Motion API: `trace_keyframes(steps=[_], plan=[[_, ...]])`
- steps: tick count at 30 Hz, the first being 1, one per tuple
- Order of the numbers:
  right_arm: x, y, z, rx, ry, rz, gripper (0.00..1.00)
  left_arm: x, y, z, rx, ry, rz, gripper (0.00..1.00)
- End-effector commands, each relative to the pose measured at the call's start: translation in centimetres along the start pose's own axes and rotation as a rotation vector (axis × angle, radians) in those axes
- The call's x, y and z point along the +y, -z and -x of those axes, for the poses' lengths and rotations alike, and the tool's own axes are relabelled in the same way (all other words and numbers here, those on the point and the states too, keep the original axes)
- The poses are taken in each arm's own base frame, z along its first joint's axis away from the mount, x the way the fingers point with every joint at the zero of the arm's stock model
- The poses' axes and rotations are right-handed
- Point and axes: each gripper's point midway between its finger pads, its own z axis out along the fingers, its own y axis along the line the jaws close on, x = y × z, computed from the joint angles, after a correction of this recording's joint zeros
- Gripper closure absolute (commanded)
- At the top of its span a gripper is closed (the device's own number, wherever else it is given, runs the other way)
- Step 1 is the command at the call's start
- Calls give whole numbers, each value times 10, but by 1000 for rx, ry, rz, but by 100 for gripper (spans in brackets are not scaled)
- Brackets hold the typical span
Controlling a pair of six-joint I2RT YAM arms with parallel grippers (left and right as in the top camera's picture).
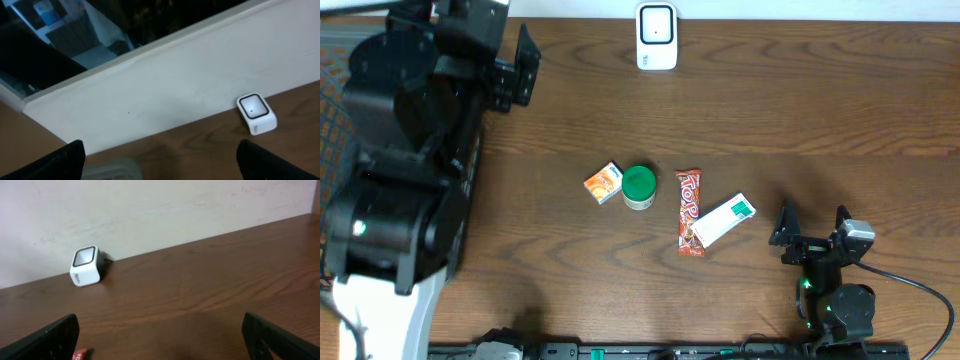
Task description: Scan the item barcode
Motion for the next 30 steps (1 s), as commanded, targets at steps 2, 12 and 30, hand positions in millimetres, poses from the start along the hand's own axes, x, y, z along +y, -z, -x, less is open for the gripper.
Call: trace_keyframes(steps=[2,12,30], plan=[[1,0,-1,1,-5,2,1,17,86,14,-157,12,30,5],[0,0,0,-4,-6,-2,1,37,203,11,-481,74,144,5],[76,83,17,520,-446,259,1,32,192,4,-518,120,146,5]])
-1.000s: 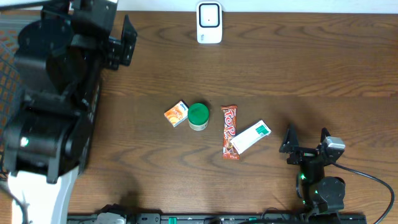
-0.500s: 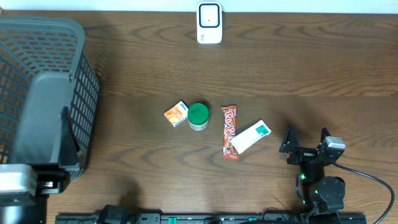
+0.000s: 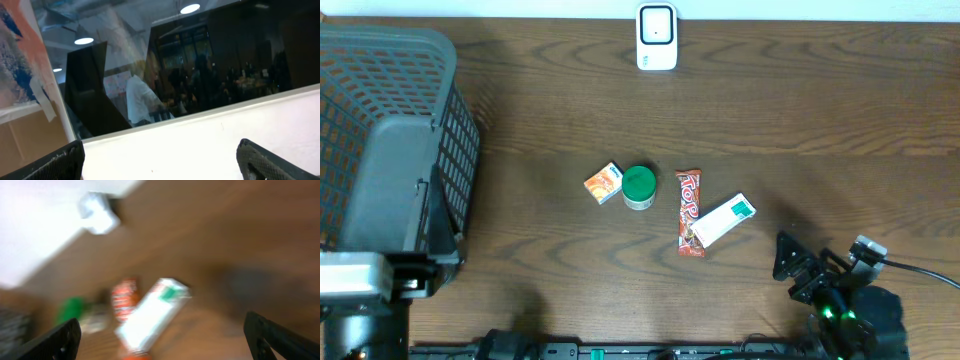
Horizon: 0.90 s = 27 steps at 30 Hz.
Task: Scan the item barcode
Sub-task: 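Move the right gripper to the Panadol box and grasp it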
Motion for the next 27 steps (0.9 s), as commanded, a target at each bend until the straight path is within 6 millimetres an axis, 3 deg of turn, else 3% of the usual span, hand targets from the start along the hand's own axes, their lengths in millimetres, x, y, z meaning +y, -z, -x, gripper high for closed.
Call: trace_keyframes(steps=[1,3,5,7,11,17,21,27], plan=[[57,21,-13,138,-10,281,1,-4,-2,-4,-6,14,-10,5],[54,19,-11,121,4,269,1,-4,-4,-6,-5,14,-10,5],[43,14,-6,100,-117,204,3,-5,-4,-6,-4,14,-10,5],[18,6,-26,174,-441,62,1,-4,-4,-5,-6,15,-10,5],[-2,-23,-64,298,-660,-30,1,-4,-4,-5,-7,18,-9,5],[-14,-70,-99,413,-712,-41,1,-4,-4,-5,-7,18,-10,5],[-28,-76,-124,516,-822,-181,1,-5,-4,-6,-6,18,-10,5],[-21,-107,-131,584,-795,-144,1,-4,-4,-5,-7,18,-10,5]])
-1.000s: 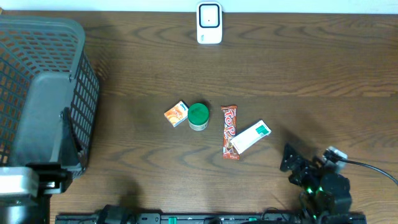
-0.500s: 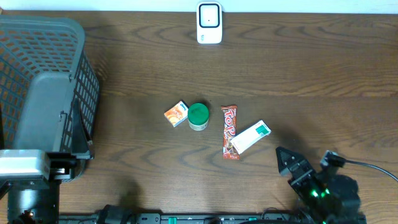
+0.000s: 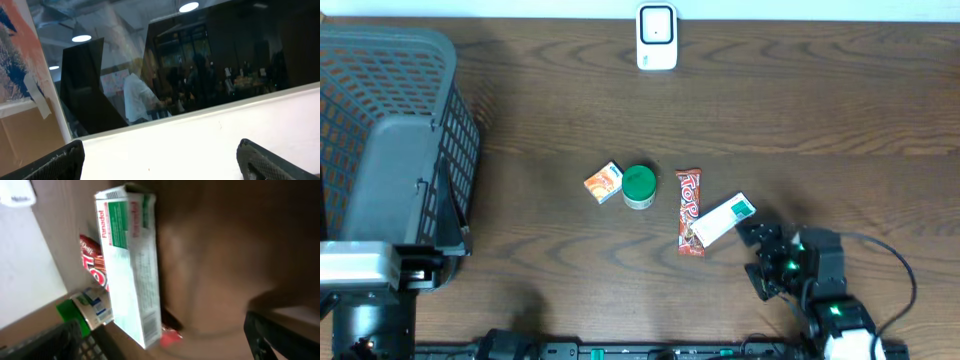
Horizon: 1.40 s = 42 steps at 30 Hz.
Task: Scan the item barcode
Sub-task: 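Move the right gripper to the Panadol box and grasp it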
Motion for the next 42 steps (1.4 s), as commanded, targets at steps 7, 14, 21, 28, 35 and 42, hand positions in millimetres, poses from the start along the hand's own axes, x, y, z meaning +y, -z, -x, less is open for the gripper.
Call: trace_keyframes(steps=[7,14,21,28,35,42], plan=[[-33,-43,13,25,-7,-142,5,0,2,3,-14,6,-4,5],[-67,-48,30,-53,66,-277,14,0,2,3,-14,6,-3,5],[-75,-44,46,-133,153,-330,48,-1,1,1,-9,5,-5,5],[-59,-45,49,-152,171,-271,61,-3,-1,-5,1,4,-8,5],[-31,-38,52,-185,188,-171,69,-6,-6,-12,5,3,-9,5],[-12,-31,52,-210,203,-104,83,-8,-9,-16,7,3,-10,5]])
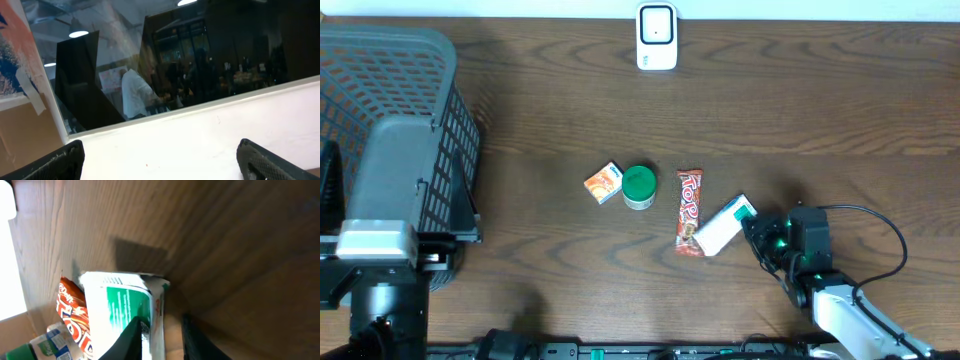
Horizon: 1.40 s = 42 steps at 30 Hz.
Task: Scan the item barcode
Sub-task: 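Move the right gripper to the Panadol box and grasp it, then lift and rotate the Panadol box with the right gripper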
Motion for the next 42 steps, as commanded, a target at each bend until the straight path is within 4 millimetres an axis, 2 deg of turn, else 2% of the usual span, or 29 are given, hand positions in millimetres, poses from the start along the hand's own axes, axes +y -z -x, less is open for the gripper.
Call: trace_keyframes(steps=[1,4,6,9,10,11,12,13,16,18,19,20,24,29,31,33,35,39,42], plan=[[-13,3,5,-52,0,-44,85,0,1,2,-12,6,-4,5],[-14,4,7,-64,0,-52,80,0,1,2,-12,6,-4,5],[-15,4,7,-63,-12,-54,86,0,1,2,-12,10,-4,5],[-20,4,5,-58,-95,-71,86,0,1,2,-13,41,-4,5],[-20,4,5,-57,-106,-70,82,0,1,2,-14,47,-4,5],[-18,4,4,-51,-138,-64,64,0,1,3,-15,48,-3,5],[-18,4,3,-47,-147,-62,55,0,1,3,-15,48,-3,5],[-15,4,1,-32,-161,-53,51,0,1,3,-15,48,-3,5],[-10,4,-7,16,-158,-32,58,0,1,3,-15,48,-3,5],[-7,6,-13,51,-141,-17,74,0,1,3,-15,48,-4,5],[-6,7,-15,61,-129,-15,79,0,1,3,-15,48,-3,5],[-7,9,-17,67,-119,-17,80,0,1,3,-15,48,-3,5],[-6,18,-19,72,-74,-12,68,0,1,3,-15,48,-3,5],[-5,33,-23,65,-58,-3,62,0,1,3,-15,48,-4,5],[-14,38,-27,77,-67,-32,69,0,1,3,-15,48,-3,5],[-41,47,-37,97,-91,-142,87,0,1,3,-15,48,-3,5],[-60,52,-41,100,-89,-221,99,0,1,3,-15,48,-4,5],[-69,52,-47,138,22,-248,99,0,1,3,-15,51,-3,5],[-64,45,-44,134,56,-217,99,0,1,3,-15,52,-4,5]])
